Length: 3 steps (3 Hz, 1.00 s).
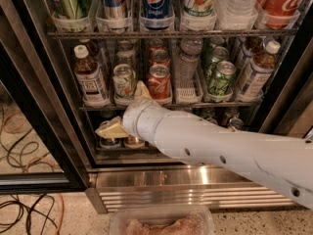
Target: Pick 7up can from middle shelf of fridge
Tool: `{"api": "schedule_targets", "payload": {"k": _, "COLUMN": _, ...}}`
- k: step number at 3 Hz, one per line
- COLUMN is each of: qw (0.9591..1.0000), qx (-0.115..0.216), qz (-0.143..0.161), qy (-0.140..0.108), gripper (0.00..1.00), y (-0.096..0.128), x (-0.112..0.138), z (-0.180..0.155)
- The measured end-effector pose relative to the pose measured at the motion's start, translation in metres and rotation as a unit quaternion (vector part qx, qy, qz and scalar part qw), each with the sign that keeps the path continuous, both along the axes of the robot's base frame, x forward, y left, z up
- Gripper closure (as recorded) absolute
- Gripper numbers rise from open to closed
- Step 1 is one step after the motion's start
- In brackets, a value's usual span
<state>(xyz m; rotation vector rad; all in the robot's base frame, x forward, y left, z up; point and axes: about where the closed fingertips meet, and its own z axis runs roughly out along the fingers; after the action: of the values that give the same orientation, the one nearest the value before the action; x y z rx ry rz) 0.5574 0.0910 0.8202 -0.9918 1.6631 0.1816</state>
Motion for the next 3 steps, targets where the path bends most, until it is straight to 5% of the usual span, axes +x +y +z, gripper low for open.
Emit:
{"api": "schedule_targets", "payload": {"k": 2, "qw": 0.9980, "qx": -0.012, "qz": -0.061, "qy": 0.007, "gripper": 0.00, "y": -0.0264, "x": -0.0019, "z": -0.0075}}
{"api": "schedule_targets", "payload": {"k": 3, "qw": 0.9981, "qx": -0.012, "qz": -0.059, "qy": 0.006, "gripper": 0.00, "y": -0.0253, "x": -0.0018, "z": -0.0066}}
